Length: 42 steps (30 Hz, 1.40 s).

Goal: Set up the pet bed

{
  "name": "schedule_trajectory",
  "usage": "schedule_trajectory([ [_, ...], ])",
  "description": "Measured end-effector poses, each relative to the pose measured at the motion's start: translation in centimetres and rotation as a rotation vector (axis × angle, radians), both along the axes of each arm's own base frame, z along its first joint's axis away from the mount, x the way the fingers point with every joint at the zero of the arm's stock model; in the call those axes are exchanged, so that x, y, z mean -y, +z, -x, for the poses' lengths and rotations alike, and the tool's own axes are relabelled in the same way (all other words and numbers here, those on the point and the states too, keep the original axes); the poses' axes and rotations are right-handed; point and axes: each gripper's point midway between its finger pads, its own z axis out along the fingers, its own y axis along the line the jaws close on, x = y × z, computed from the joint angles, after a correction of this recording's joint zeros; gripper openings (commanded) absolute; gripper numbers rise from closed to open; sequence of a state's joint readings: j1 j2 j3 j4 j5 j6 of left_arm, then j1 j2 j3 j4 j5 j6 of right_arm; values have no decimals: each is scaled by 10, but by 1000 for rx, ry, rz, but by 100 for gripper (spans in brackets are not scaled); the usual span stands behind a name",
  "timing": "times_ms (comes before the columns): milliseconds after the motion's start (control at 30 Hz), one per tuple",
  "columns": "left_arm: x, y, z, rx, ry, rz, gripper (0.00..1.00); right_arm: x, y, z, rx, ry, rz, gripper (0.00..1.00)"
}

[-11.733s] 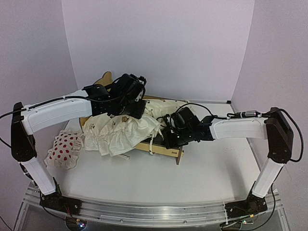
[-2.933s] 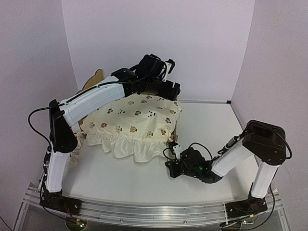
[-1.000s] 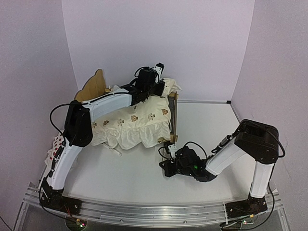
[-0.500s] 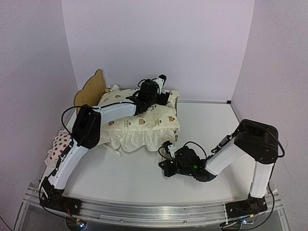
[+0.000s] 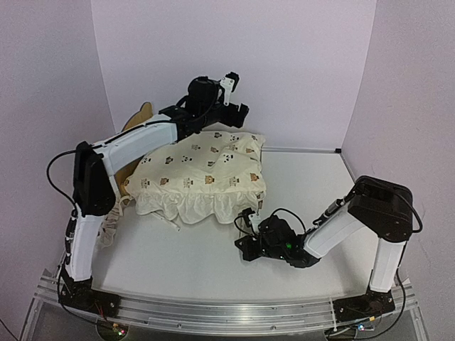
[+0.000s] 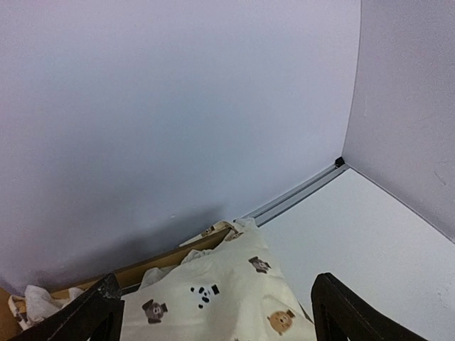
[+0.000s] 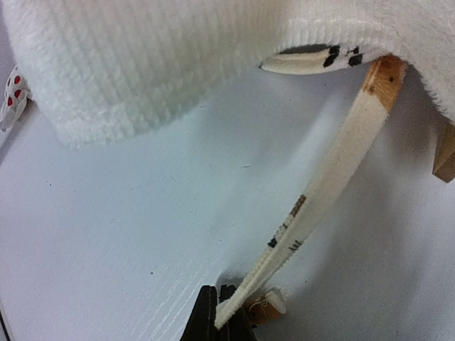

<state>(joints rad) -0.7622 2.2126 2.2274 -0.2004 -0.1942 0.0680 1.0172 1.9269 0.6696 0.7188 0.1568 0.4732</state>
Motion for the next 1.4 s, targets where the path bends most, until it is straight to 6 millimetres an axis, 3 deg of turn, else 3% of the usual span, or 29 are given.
schedule_trajectory([
  [100,-15,30,48,-38,-31,8,74,5,0,2,-9,-2,18,0],
  [200,-28,30,89,-113,-70,14,67,12,0,6,-21,-6,33,0],
  [300,-41,-11,128,-242,-102,-29,67,20,0,12,-44,-5,47,0],
  [500,-59,-134,195,-543,-160,-181,66,28,11,29,-108,27,51,0],
  [633,-70,-190,226,-693,-182,-246,64,29,26,36,-137,42,26,0],
  [767,-72,-219,243,-779,-205,-267,64,33,32,47,-195,65,21,0],
  [900,-56,-239,249,-824,-259,-260,60,38,34,56,-239,74,26,0],
  [1133,-37,-302,266,-949,-305,-331,63,49,28,63,-273,62,63,0],
  [1300,-27,-310,270,-927,-306,-339,73,52,15,65,-296,57,97,0],
  [1400,-19,-310,268,-878,-294,-345,73,53,6,66,-312,55,120,0],
])
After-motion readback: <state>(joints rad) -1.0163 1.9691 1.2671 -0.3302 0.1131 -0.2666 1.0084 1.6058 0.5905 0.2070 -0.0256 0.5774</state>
